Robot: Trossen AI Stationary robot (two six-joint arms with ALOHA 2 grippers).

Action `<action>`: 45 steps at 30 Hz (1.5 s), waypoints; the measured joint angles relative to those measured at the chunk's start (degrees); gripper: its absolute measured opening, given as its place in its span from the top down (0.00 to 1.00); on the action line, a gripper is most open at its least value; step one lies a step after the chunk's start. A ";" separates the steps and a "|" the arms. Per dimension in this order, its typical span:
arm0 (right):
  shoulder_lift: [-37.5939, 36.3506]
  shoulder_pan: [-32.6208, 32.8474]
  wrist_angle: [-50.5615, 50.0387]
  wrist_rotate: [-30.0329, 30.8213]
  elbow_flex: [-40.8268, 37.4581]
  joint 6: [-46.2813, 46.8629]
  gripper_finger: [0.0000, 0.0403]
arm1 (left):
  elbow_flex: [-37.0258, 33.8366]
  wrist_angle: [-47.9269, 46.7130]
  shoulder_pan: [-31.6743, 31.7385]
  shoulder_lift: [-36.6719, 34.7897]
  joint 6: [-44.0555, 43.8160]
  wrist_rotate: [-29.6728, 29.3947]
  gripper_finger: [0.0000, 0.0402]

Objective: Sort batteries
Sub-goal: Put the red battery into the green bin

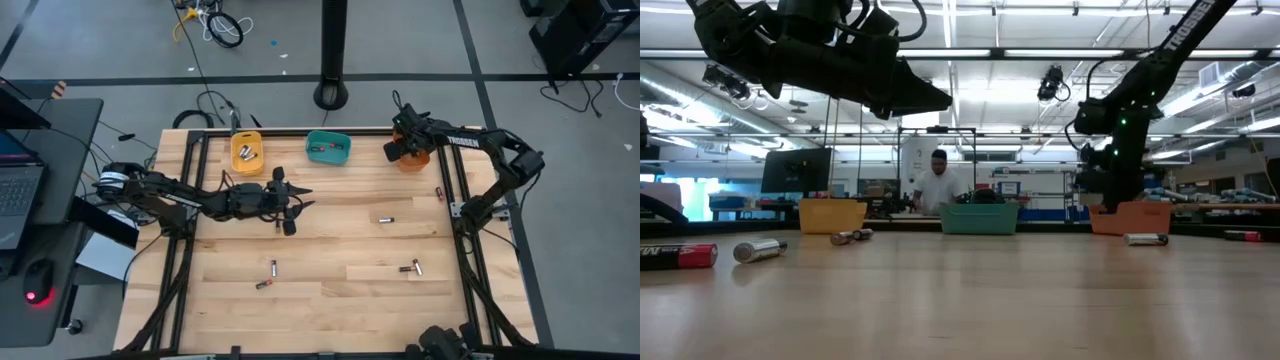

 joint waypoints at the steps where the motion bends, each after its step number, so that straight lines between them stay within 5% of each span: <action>1: -0.96 0.00 -0.60 0.17 0.00 -0.72 0.67 | 0.00 -0.02 0.00 0.00 0.00 0.00 0.62; 12: -16.85 5.87 -26.36 -5.85 0.00 3.81 0.65 | 0.00 -0.02 0.00 0.00 0.00 0.00 0.62; 19: -19.31 12.21 -38.36 -7.20 -0.14 7.03 0.65 | 0.00 0.00 0.00 0.00 0.00 0.00 0.62; 29: -19.25 11.90 -40.39 -9.17 -9.57 7.42 0.64 | 0.00 0.04 -0.02 0.00 0.00 0.00 0.62; 45: -10.65 3.77 -35.91 -8.86 -9.94 5.52 0.64 | 0.00 0.13 -0.02 0.00 0.00 0.00 0.62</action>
